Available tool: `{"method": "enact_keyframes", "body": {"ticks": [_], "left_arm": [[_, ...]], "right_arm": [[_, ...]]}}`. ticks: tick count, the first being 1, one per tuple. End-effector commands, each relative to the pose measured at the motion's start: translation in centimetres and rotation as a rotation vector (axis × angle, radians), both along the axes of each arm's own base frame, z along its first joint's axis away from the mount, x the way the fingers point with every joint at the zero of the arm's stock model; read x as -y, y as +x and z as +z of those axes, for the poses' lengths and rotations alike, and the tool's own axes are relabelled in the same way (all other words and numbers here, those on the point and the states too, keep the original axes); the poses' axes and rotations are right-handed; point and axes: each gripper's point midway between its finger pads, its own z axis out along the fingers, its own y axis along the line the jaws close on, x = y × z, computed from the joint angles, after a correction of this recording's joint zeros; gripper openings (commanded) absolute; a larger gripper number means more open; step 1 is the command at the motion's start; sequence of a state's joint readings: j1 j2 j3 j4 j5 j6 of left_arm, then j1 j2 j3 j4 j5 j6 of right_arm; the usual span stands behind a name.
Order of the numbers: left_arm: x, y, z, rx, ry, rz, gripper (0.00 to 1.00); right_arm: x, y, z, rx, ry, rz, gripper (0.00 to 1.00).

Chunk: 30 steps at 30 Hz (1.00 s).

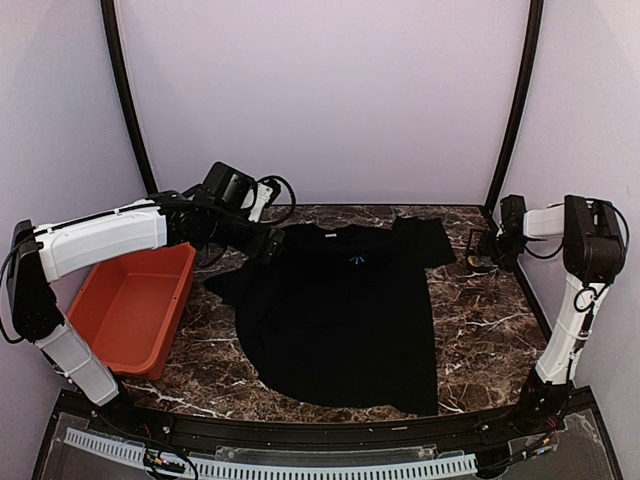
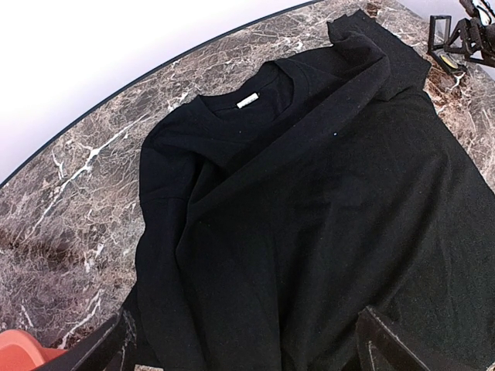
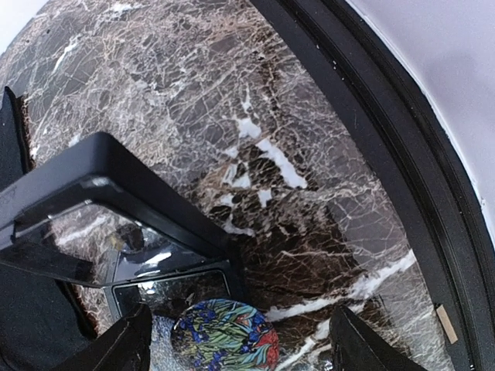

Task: Pin the brooch onto the clothing
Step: Pick up the brooch from the brooch box.

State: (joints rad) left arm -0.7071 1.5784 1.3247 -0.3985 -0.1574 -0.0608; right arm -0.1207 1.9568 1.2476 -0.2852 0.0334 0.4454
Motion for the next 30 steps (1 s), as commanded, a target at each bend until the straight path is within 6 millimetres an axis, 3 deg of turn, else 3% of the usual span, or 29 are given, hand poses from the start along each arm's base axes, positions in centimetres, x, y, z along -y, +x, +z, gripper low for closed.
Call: {"method": "enact_keyframes", "body": {"ticks": [1,24,30], "left_arm": [[-0.45,-0.2,-0.75,-0.017,0.018,0.006,0.99],[-0.56,-0.19,-0.66,-0.015,0.021,0.01,0.99],[-0.59,-0.17,-0.64,-0.013,0.022,0.012,0.99]], "right_arm": [[-0.06,-0.41,-0.92,-0.005,0.014,0.0,0.76],[-0.82,-0.59,-0.97,0.009,0.061,0.003,0.62],[-0.97,-0.49,-0.71,0.015,0.069,0.002,0.64]]}}
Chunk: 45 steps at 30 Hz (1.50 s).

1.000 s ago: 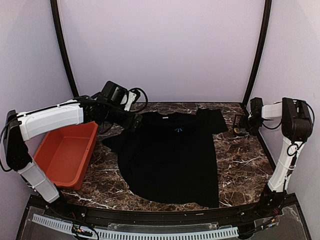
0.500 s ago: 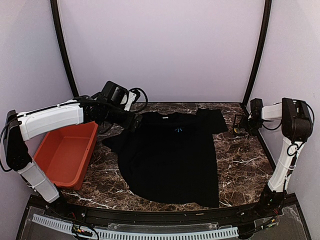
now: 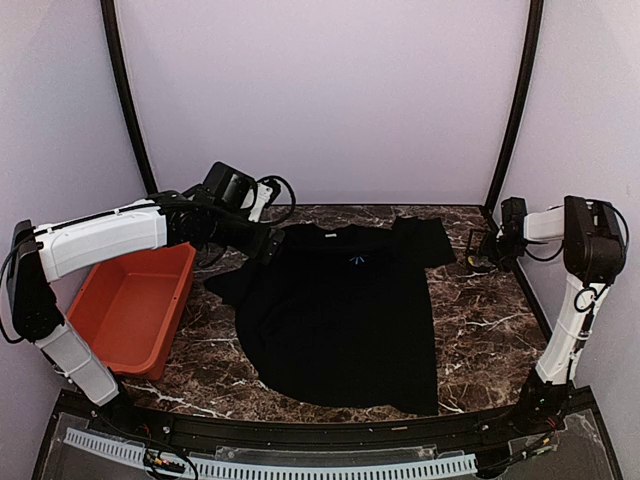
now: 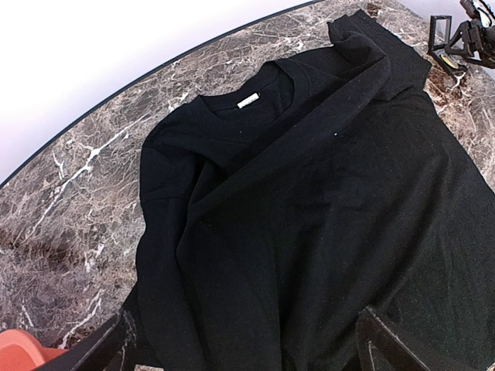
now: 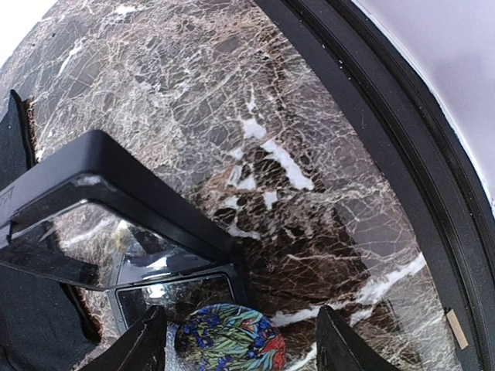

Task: Pin the brooch onto the clothing
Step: Pick up the brooch from the brooch box.

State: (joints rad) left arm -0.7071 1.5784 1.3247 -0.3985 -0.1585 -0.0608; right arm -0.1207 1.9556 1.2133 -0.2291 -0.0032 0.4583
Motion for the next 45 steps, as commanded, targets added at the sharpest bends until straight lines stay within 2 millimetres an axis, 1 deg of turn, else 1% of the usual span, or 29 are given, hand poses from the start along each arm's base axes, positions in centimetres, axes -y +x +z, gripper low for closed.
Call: {"method": "enact_keyframes", "body": {"ticks": [1,7,15,20,28,31,35,37,40,45], "left_arm": [[-0.6,-0.2,-0.6,-0.013,0.021,0.012,0.99],[-0.6,-0.2,-0.6,-0.011,0.023,0.012,0.99],[-0.6,-0.1,-0.5,-0.008,0.024,0.011,0.99],[-0.6,-0.2,-0.4,-0.007,0.023,0.011,0.99],[-0.6,-0.1,-0.6,-0.011,0.027,0.011,0.99],[-0.6,-0.1,-0.8,-0.015,0.028,0.011,0.99],[-0.6,-0.1,-0.7,-0.013,0.027,0.011,0.99],[-0.6,-0.1,-0.8,-0.016,0.027,0.01,0.99],[-0.5,-0.1,-0.8,-0.017,0.026,0.009,0.99],[-0.5,-0.2,-0.7,-0.016,0.025,0.009,0.99]], "right_arm": [[-0.3,-0.6,-0.2,-0.011,0.033,-0.006,0.64],[-0.6,-0.6,-0.3,-0.012,0.036,0.0,0.62],[-0.8,-0.6,-0.4,-0.011,0.041,0.003,0.52],[-0.8,-0.5,-0.2,-0.01,0.036,0.003,0.49],[-0.6,-0.6,0.0,-0.008,0.02,0.0,0.39],[-0.4,-0.6,0.5,0.002,0.008,0.0,0.35],[-0.4,-0.5,1.5,0.021,0.001,0.002,0.35],[-0.2,-0.5,2.1,0.027,-0.022,-0.007,0.35],[-0.1,-0.5,3.1,0.044,-0.036,-0.008,0.35],[-0.5,-0.3,5.0,0.08,-0.044,0.001,0.35]]}}
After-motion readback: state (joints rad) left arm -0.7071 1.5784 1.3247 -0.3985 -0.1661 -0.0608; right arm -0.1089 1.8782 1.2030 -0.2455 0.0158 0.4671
